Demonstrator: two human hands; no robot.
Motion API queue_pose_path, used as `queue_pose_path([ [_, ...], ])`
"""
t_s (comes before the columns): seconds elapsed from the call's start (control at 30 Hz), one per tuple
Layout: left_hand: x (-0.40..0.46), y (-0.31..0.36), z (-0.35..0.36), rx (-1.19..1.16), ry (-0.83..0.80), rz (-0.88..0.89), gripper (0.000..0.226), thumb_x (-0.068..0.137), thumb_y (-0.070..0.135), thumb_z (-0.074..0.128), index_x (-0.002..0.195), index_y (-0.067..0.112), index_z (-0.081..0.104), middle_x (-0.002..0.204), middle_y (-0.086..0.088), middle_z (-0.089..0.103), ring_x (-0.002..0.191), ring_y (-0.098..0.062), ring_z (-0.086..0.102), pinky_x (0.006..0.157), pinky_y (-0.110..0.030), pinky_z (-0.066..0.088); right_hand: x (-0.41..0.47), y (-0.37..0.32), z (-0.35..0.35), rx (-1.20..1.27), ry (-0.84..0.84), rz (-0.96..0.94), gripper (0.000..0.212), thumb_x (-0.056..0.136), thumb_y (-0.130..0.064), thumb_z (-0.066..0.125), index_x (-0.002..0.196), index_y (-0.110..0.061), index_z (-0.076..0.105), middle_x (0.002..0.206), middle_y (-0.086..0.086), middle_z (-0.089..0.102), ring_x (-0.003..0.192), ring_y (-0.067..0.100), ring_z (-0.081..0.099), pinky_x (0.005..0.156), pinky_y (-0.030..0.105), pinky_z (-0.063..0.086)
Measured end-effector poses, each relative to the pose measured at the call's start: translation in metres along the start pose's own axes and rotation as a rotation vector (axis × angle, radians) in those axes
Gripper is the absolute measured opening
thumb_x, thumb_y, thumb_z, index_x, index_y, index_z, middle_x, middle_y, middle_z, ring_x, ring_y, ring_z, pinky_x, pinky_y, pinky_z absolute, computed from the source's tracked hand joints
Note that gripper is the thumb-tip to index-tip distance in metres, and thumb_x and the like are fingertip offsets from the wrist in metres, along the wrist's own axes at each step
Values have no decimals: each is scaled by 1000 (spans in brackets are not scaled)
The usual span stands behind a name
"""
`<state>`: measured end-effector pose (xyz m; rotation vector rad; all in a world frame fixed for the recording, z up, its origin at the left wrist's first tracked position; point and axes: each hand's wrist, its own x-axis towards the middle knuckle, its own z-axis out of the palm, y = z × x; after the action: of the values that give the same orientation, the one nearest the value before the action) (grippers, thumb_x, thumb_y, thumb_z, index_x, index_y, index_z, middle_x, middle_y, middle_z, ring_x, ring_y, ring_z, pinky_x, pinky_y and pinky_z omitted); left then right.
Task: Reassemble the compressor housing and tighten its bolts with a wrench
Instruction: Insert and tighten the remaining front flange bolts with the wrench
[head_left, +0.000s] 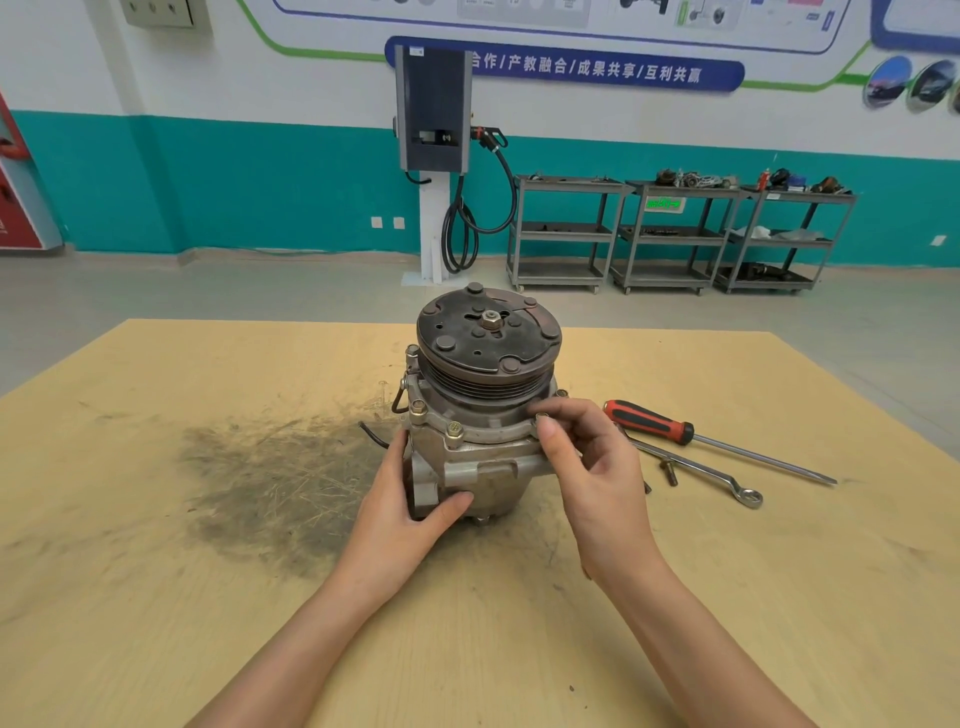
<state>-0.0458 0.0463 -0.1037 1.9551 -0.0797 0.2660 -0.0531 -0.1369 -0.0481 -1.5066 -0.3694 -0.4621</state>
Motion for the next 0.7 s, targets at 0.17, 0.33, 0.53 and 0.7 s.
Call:
queue_pose_path([
  [0.17,0,0,0,0,0,-8,89,81,31,80,154,20,31,141,13,56,133,-5,50,114,-33,38,1,2,3,15,33,-5,12,86,-22,66,91,-33,65,73,-15,53,74,6,50,72,23,46],
  [0.33,0,0,0,0,-2,0,88,82,28,80,154,18,31,143,9,56,135,-9,49,116,-39,37,-2,-1,0,14,-12,-18,13,89,-24,61,98,-30,68,83,-7,64,83,10,59,75,21,49],
  [0.53,-1,1,-1,-20,-8,17,84,82,30,80,152,23,34,139,15,58,131,-3,51,114,-34,39,0,-1,3,45,28,17,13,88,-19,66,90,-31,69,84,-10,66,83,8,60,74,19,49],
  [0.7,0,0,0,-30,-3,30,77,82,27,80,147,28,39,130,27,60,124,9,53,106,-17,41,2,-1,2,66,52,39,24,85,-12,73,82,-34,65,75,-11,60,76,6,55,71,18,48],
])
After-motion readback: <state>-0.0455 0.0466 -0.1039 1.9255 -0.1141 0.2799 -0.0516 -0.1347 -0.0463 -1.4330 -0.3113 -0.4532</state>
